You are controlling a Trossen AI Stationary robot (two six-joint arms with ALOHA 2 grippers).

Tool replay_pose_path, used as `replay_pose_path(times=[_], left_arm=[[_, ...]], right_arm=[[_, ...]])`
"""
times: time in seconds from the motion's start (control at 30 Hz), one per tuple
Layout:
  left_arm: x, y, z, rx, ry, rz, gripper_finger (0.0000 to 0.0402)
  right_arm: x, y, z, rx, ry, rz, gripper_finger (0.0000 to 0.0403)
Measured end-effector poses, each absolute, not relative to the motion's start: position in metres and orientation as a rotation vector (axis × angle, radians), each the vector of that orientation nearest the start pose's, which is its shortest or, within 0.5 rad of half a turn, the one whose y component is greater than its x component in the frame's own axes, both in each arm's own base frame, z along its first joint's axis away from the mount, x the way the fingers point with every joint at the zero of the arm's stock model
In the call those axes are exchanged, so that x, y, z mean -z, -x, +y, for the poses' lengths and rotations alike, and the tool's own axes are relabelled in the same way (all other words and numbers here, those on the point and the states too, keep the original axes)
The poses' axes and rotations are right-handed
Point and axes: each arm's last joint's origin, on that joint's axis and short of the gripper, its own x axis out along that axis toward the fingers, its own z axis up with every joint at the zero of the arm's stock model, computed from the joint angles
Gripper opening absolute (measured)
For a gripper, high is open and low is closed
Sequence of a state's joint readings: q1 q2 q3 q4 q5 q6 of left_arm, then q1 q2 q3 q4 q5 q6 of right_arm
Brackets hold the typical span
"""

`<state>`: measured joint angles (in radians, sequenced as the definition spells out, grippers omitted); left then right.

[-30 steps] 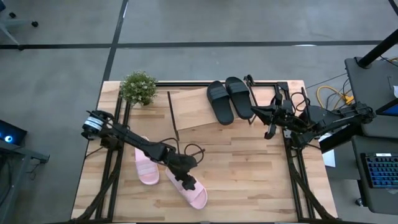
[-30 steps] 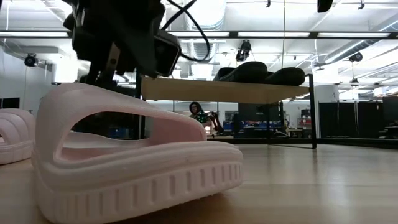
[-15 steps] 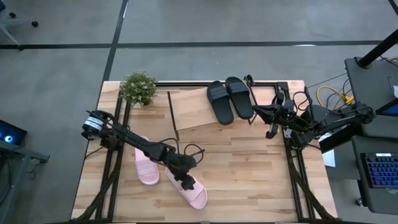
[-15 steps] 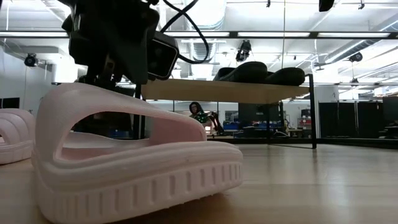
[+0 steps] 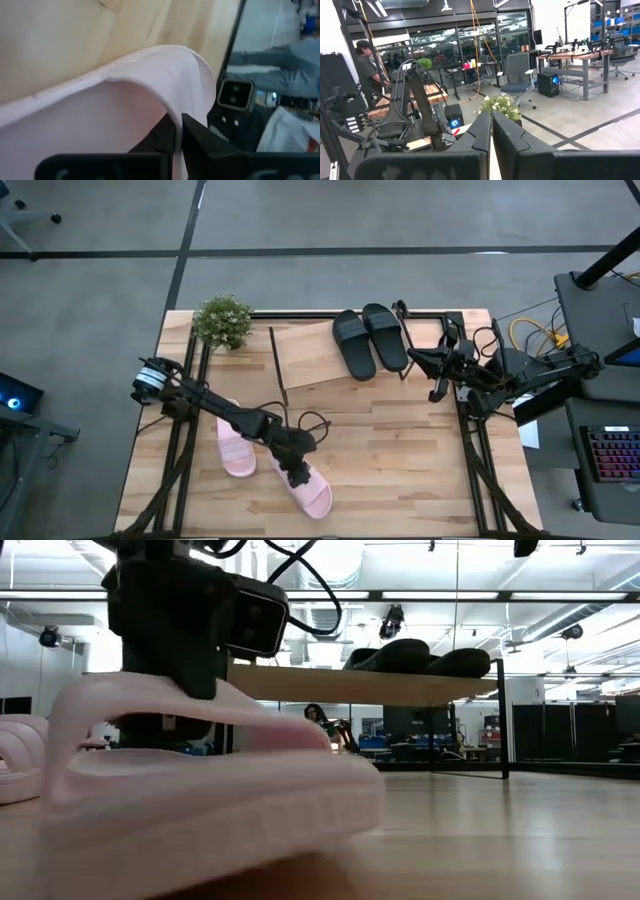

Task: Pick and place slides into the shelf
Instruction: Put the bottom pink slipper on the shelf

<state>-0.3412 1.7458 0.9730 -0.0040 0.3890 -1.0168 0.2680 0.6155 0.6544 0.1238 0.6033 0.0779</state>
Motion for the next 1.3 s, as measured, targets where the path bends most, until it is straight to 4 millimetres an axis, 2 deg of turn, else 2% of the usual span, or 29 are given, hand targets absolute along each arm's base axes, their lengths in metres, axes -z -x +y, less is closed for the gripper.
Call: replay_pose_path(times=[0.3, 0.47, 0.87, 1.07, 1.3], left_arm=[[-0.176, -0.324, -0.128, 0.327, 0.937, 1.105, 0.0002], [-0.185, -0.330, -0.128, 0.355, 0.930, 1.074, 0.0001], [-0.234, -0.354, -0.133, 0.479, 0.857, 0.897, 0.0000], [-0.253, -0.366, -0.121, 0.464, 0.822, 0.795, 0.0000], [-0.285, -0.377, -0.111, 0.505, 0.745, 0.683, 0.0000]], right_arm=[[-0.340, -0.137, 0.021, 0.329, -0.142, -0.161, 0.0008], [-0.340, -0.137, 0.021, 0.329, -0.143, -0.161, 0.0008], [-0.342, -0.137, 0.020, 0.328, -0.153, -0.175, 0.0008], [-0.342, -0.137, 0.020, 0.326, -0.172, -0.179, 0.0008], [-0.342, -0.137, 0.020, 0.325, -0.184, -0.182, 0.0008]])
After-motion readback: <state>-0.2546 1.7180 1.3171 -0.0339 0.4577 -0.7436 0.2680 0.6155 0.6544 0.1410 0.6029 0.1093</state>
